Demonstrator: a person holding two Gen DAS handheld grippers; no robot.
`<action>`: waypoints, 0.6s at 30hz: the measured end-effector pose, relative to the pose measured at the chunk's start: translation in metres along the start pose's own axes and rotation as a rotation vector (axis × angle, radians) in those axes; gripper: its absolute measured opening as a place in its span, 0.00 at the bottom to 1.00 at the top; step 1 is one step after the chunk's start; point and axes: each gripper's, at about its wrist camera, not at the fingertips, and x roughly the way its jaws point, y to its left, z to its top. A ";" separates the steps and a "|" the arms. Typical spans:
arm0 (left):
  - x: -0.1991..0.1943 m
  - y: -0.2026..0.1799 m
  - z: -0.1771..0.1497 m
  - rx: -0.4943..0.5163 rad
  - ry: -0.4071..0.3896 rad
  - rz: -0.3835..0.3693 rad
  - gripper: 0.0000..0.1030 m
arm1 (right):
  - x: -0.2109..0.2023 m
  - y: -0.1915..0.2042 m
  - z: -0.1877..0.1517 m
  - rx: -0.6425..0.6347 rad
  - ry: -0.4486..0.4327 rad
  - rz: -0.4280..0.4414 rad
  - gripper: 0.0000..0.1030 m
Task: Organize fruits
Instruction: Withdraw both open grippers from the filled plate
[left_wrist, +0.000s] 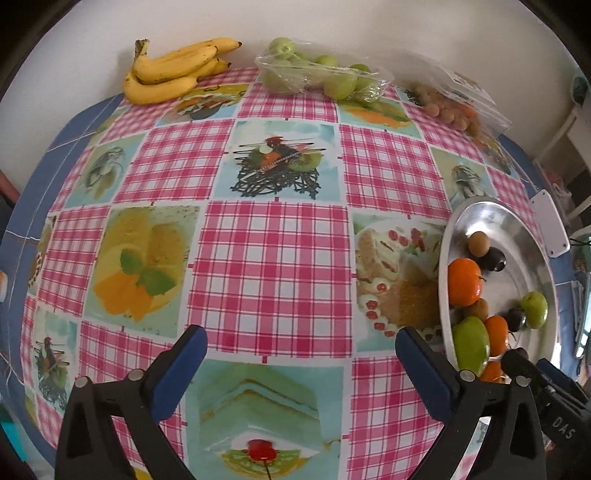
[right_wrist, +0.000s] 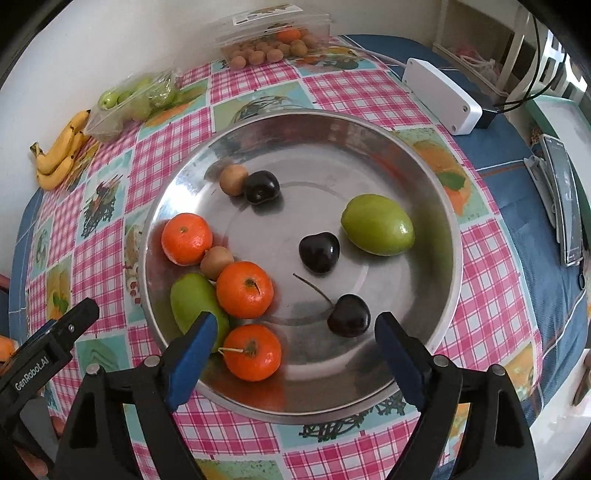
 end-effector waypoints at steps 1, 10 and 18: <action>0.001 0.000 -0.001 0.003 0.001 0.006 1.00 | 0.000 0.000 0.000 0.002 -0.002 0.000 0.93; 0.003 0.000 -0.006 0.038 0.003 0.031 1.00 | -0.003 -0.002 0.000 0.011 -0.041 -0.014 0.97; 0.002 -0.001 -0.020 0.084 -0.003 0.062 1.00 | -0.009 0.000 -0.004 -0.010 -0.071 -0.015 0.97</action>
